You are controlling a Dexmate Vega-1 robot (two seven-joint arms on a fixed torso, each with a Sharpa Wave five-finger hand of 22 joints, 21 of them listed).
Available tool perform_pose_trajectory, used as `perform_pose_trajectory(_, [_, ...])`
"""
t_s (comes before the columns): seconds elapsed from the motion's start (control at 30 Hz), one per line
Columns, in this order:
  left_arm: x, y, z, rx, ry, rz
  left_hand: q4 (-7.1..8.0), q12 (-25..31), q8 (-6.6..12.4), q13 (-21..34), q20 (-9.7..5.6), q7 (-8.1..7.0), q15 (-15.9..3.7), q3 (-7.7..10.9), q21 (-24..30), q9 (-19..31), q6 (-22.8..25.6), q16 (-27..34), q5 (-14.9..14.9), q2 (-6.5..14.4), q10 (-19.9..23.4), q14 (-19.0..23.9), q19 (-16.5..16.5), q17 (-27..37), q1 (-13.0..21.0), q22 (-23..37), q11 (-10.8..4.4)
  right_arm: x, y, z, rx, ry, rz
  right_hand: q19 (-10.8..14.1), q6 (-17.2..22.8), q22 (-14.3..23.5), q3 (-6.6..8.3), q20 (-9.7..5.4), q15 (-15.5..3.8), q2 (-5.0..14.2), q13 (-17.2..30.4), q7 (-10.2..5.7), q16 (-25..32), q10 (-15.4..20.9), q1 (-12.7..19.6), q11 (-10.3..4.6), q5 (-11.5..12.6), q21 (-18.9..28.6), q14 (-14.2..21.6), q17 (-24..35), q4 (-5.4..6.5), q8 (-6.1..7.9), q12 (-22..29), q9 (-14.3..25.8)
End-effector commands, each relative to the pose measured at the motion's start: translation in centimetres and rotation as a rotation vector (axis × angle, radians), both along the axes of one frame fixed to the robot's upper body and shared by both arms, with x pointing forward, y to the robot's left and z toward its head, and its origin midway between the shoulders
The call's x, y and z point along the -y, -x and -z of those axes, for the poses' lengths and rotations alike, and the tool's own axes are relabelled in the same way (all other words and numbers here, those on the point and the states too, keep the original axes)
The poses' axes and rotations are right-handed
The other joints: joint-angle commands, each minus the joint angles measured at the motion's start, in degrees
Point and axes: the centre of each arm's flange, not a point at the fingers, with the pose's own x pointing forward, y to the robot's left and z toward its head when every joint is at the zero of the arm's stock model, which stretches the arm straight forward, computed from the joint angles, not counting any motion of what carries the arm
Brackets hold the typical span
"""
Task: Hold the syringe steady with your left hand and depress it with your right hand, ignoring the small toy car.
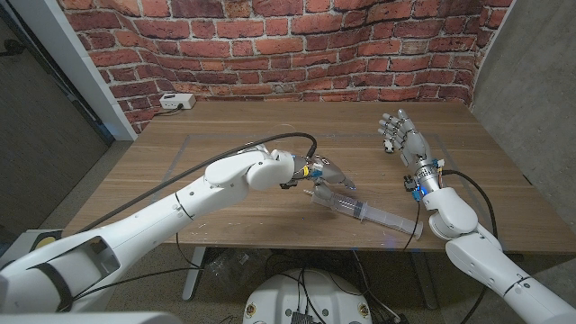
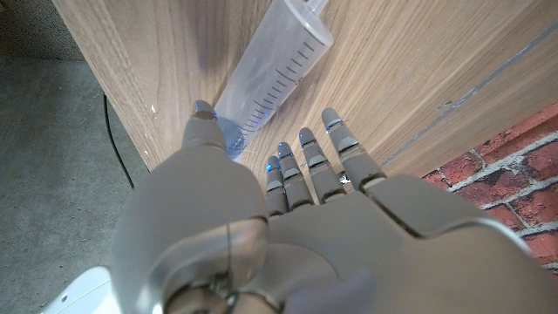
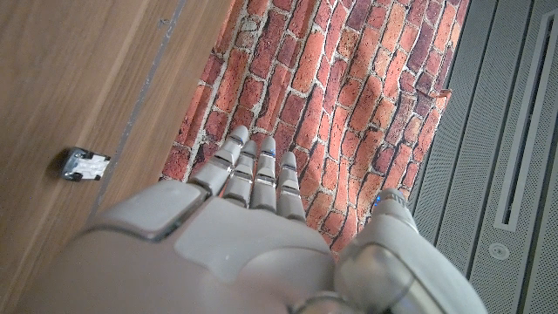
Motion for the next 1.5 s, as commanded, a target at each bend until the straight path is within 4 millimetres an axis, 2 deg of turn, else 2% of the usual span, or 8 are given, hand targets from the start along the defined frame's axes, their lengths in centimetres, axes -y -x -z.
perform_pose_trajectory(0.03, [0.6, -0.9, 0.7, -0.026, -0.013, -0.023, -0.05, 0.4, 0.48, 0.2, 0.24, 0.07, -0.1, 0.43, -0.1, 0.1, 0.7, 0.3, -0.1, 0.4, 0.6, 0.5, 0.0, 0.1, 0.4, 0.3, -0.2, 0.2, -0.4, 0.4, -0.006, -0.003, -0.004, 0.6, 0.4, 0.2, 0.15, -0.08, 0.02, 0.08, 0.1, 0.2, -0.1, 0.4, 0.8, -0.3, 0.2, -0.2, 0.4, 0.1, -0.42, -0.02, -0.1, 0.2])
perform_pose_trajectory(1.0, [0.3, -0.5, 2.4, 0.048, 0.036, -0.018, 0.35, 1.0, 0.86, 0.2, -0.13, -0.53, -0.93, 2.61, -0.1, 0.1, 2.4, 0.7, -0.3, 0.2, 2.6, 2.1, 0.2, 0.2, 1.3, 0.4, -0.89, 0.1, -1.2, 0.8, -0.015, -0.013, -0.01, 0.7, 0.5, 0.2, 0.11, -0.08, -0.08, 0.15, 0.1, 0.3, -0.1, 0.5, 0.8, -0.3, 0.2, -0.3, 0.4, 0.1, -0.49, -0.02, -0.1, 0.2])
perform_pose_trajectory(1.27, [-0.2, -0.6, 3.4, 0.09, 0.097, 0.007, 0.47, 1.2, 1.25, 0.2, -0.04, -0.82, -1.32, 3.17, 0.1, 0.1, 3.7, 0.8, -0.4, 0.0, 3.5, 2.9, 0.6, 0.2, 1.5, 0.4, -1.46, 0.3, -1.3, 0.9, -0.022, -0.013, -0.016, 0.8, 0.5, 0.2, 0.1, -0.06, -0.06, 0.17, 0.1, 0.25, -0.1, 0.6, 0.8, -0.31, 0.2, -0.3, 0.5, 0.1, -0.51, -0.03, -0.1, 0.2])
perform_pose_trajectory(1.5, [0.1, -0.8, 4.1, 0.099, 0.078, -0.001, 0.51, 1.2, 1.36, 0.2, -0.09, -0.84, -1.48, 3.4, 0.0, 0.1, 4.2, 0.8, -0.5, -0.1, 3.7, 3.2, 0.4, 0.2, 1.5, 0.4, -1.55, 0.2, -1.6, 0.7, -0.023, -0.012, -0.018, 0.9, 0.5, 0.2, 0.08, 0.01, -0.04, 0.18, 0.1, 0.26, -0.1, 0.6, 0.7, -0.35, 0.2, -0.3, 0.6, 0.1, -0.51, 0.0, -0.1, 0.2])
